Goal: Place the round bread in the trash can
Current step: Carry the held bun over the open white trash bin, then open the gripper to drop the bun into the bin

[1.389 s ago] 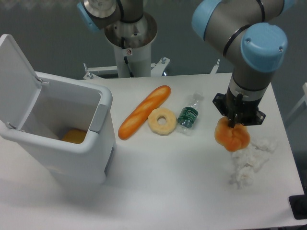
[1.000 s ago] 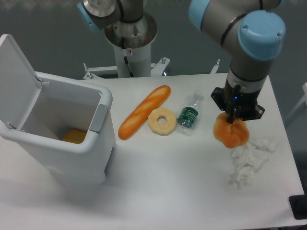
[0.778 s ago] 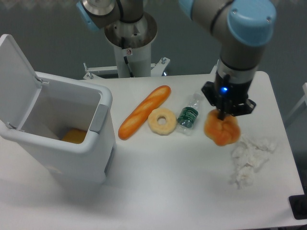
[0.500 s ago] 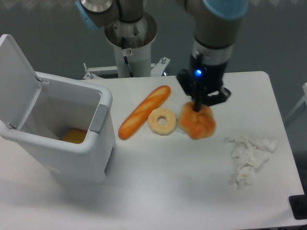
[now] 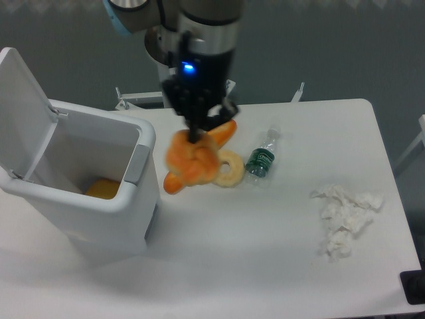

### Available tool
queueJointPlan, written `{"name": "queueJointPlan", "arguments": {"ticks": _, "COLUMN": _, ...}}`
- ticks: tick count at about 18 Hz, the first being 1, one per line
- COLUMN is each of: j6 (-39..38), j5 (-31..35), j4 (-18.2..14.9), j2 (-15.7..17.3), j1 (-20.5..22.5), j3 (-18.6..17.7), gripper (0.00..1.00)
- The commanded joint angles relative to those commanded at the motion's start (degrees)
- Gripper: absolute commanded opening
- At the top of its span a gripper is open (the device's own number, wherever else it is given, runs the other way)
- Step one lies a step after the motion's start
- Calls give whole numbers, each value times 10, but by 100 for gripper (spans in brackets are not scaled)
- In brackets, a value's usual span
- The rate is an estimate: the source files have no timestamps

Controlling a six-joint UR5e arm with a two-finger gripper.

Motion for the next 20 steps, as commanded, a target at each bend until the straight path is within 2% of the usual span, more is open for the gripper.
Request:
{"name": "queueJointPlan", "arguments": {"ticks": 3, "j6": -2, "j5": 2, "j4": -2, "j2": 3, "j1": -28, "j3": -12, "gripper": 0}}
{"name": "queueJointPlan", "arguments": {"ticks": 7, "j6": 0, "j5": 1, "j4": -4, "j2": 25, "j1": -54, "j3": -40, "gripper": 0}}
{"name": "queueJointPlan", "arguments": {"ticks": 8, "j6": 1, "j5": 1, "j4": -4, "j2": 25, "j1": -62, "j3": -42, "gripper": 6}}
{"name": "queueJointPlan", "arguments": {"ticks": 10, "j6": 3, "j5": -6, "j4": -2, "j2": 29, "j1": -70, "j3": -41, "gripper": 38}}
{"name": "queueJointPlan", "arguments": {"ticks": 11, "j6": 2, "j5": -18, "j4": 0, "j2": 29, "j1": -70, "j3": -41, "gripper": 56}}
{"name": "queueJointPlan", "arguments": {"ticks": 13, "j6": -2, "j5": -37, "j4": 9, "j2": 28, "j1": -67, "j3": -42, "gripper": 100}}
{"name": "queueJointPlan", "arguments": {"ticks": 18, "j6": -18, "j5": -39, "j4": 18, "j2": 28, "j1": -35, "j3": -47, "gripper": 100}}
{"name": "queueJointPlan", "arguments": {"ticks": 20, "j6": -14, "j5": -38, "j4": 46, "j2": 27, "j1": 5, "j3": -51, "gripper": 100}}
